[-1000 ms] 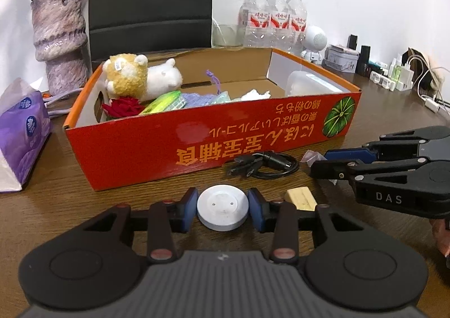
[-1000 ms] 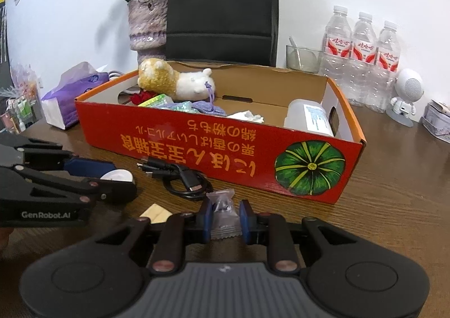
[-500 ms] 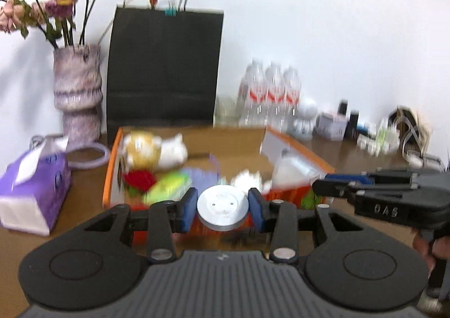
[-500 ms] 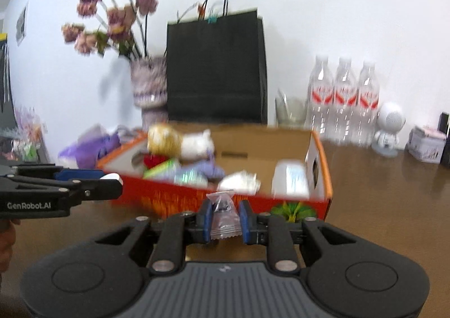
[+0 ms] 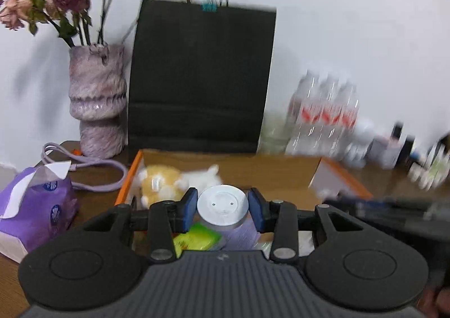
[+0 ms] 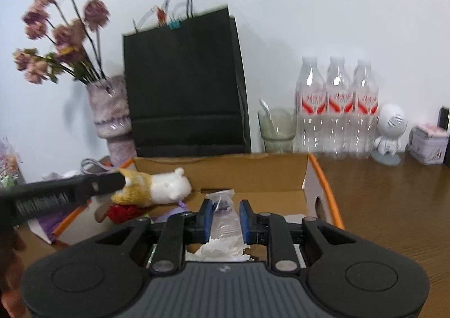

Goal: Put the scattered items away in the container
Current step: 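Carry the white lid and clear bag into the box and open both tools, then move both tools back from the box toward the soap and cable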

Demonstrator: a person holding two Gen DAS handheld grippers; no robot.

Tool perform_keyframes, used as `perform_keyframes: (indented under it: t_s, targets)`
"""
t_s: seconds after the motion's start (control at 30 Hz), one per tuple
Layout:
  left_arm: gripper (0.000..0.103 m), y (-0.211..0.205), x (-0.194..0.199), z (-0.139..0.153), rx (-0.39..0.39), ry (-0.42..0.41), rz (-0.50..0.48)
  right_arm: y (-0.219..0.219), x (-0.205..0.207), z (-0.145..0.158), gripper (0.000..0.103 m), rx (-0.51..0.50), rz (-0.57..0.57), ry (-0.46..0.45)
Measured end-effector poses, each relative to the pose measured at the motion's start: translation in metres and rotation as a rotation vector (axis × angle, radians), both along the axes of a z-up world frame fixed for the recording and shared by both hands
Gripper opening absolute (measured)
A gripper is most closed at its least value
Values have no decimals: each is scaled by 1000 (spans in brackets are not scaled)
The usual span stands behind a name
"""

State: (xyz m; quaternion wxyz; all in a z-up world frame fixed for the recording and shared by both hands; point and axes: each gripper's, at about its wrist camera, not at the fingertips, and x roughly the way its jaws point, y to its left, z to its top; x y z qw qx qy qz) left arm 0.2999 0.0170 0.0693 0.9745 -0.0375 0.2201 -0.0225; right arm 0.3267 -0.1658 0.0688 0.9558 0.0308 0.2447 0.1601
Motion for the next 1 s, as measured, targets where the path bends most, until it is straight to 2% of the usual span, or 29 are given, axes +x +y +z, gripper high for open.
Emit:
perform_keyframes:
  t_s: [0.07, 0.2, 0.23, 0.27, 0.3, 0.33, 0.37, 0.4, 0.5, 0.57, 1.0]
  targets:
    - [40, 0, 5, -7, -10, 30, -15, 6, 8, -7, 19, -25, -9, 20]
    - [41, -1, 4, -11, 1, 36, -11, 10, 11, -14, 20, -42, 3, 35]
    - [46, 0, 3, -11, -2, 38, -1, 9, 11, -15, 20, -42, 2, 36]
    - [68, 1, 2, -11, -6, 38, 12, 8, 11, -15, 22, -40, 1, 38]
    - [81, 2, 1, -10, -14, 35, 26, 7, 11, -15, 31, -36, 1, 43]
    - [88, 5, -1, -9, -24, 25, 44, 5, 13, -15, 44, -29, 3, 52]
    - [95, 8, -1, -7, -28, 21, 53, 3, 13, -15, 67, -24, -2, 59]
    - [102, 10, -1, -5, -32, 22, 56, 1, 13, -14, 81, -27, -26, 58]
    - [103, 13, -1, -2, -43, 19, 63, -6, 15, -11, 98, -16, -55, 57]
    - [103, 13, -1, -2, -45, 26, 60, -9, 15, -10, 103, -8, -62, 69]
    - [103, 10, 1, -4, -31, 42, 57, -9, 15, -11, 103, -28, -86, 65]
